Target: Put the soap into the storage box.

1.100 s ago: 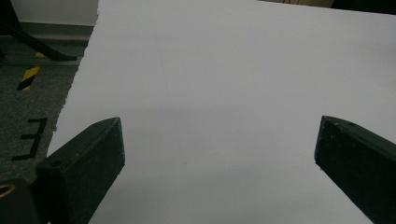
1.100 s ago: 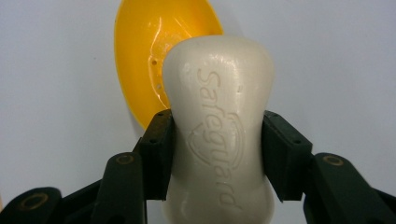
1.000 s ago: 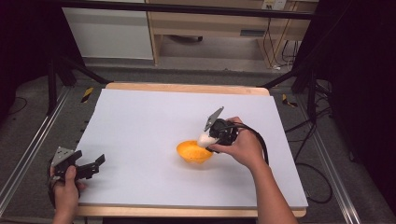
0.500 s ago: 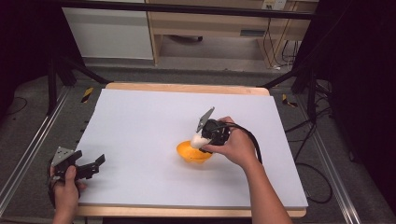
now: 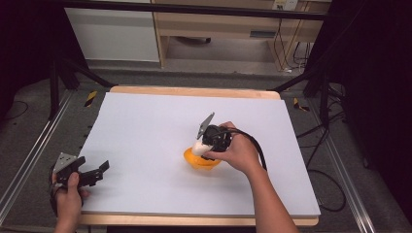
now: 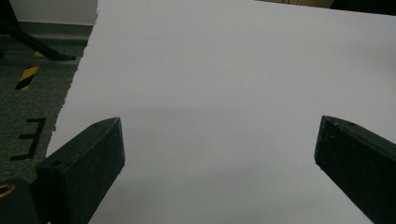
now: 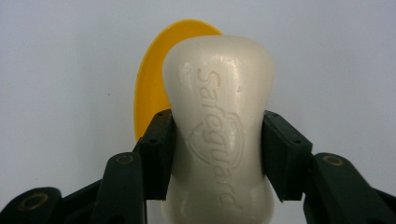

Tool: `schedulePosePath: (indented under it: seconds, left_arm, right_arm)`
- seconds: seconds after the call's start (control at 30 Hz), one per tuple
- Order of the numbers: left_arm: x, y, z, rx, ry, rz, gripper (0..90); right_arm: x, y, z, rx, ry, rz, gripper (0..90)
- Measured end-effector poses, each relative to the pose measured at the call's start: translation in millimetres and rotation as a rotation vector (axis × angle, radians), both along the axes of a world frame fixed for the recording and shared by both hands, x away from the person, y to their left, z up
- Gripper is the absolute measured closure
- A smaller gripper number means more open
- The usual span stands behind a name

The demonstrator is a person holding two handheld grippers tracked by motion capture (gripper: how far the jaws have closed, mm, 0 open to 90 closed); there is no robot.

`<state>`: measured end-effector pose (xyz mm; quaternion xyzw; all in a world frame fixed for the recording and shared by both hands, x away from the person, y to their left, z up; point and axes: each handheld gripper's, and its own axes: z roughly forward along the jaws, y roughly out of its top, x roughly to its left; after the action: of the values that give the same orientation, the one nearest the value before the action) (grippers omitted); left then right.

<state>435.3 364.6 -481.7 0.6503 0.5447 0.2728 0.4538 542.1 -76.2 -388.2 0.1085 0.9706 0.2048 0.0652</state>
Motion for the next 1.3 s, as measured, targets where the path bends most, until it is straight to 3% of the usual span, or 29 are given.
schedulePosePath:
  seconds: [0.9,1.23,1.3]
  left_arm:
    - [0.0,-0.7,0.0,0.008,-0.001,-0.002,1.2]
    - [-0.1,-0.8,0.0,0.008,-0.002,-0.001,1.2]
    - [-0.1,-0.8,0.0,0.009,-0.001,-0.002,1.2]
  right_arm:
    - [5.7,9.7,-17.6,-0.037,0.013,0.032,49.6]
    - [5.0,7.7,-20.3,-0.033,0.042,0.032,47.6]
    - [5.0,6.0,-18.0,-0.003,0.047,0.04,45.8]
